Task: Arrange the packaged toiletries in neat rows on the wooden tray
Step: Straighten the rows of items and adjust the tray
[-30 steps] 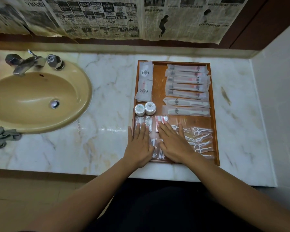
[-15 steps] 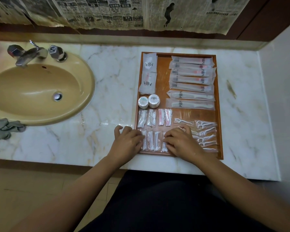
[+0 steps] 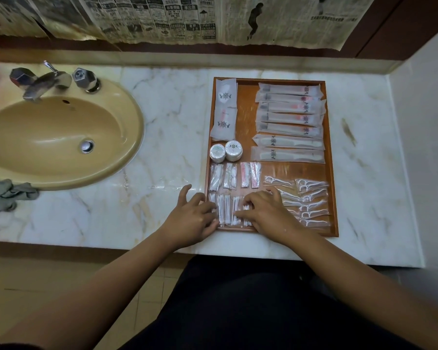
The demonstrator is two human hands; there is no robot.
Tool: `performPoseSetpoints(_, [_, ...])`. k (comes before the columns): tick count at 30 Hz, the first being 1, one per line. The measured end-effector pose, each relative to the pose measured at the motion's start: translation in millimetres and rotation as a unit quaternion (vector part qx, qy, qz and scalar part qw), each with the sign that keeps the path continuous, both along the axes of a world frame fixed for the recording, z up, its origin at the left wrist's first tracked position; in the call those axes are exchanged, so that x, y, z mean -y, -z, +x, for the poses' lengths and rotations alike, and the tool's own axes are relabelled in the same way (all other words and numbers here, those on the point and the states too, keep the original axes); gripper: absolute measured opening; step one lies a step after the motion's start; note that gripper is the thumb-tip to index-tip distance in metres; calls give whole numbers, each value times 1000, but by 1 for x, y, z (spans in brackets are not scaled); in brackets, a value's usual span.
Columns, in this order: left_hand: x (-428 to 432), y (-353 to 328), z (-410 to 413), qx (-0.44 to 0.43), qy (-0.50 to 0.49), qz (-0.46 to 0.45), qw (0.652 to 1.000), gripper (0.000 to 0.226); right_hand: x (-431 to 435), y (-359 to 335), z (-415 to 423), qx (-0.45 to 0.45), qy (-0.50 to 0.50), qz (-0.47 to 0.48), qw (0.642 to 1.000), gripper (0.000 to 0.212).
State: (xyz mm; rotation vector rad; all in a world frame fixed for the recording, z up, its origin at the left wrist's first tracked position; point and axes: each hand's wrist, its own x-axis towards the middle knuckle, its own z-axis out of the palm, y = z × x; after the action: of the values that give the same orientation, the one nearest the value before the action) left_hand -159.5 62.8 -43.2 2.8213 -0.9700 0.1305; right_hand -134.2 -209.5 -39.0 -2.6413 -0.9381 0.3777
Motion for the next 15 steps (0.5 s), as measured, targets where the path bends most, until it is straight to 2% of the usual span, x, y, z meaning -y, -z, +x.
performPoseSetpoints(10, [-5,-4,-2,5,20,-15,1000,28,-1,2,0,32,-7,-32,999,43])
performPoseSetpoints(15, [-3,7,-2,-29,92,30,995,47,6,1,-10,-28,-76,-57,995,54])
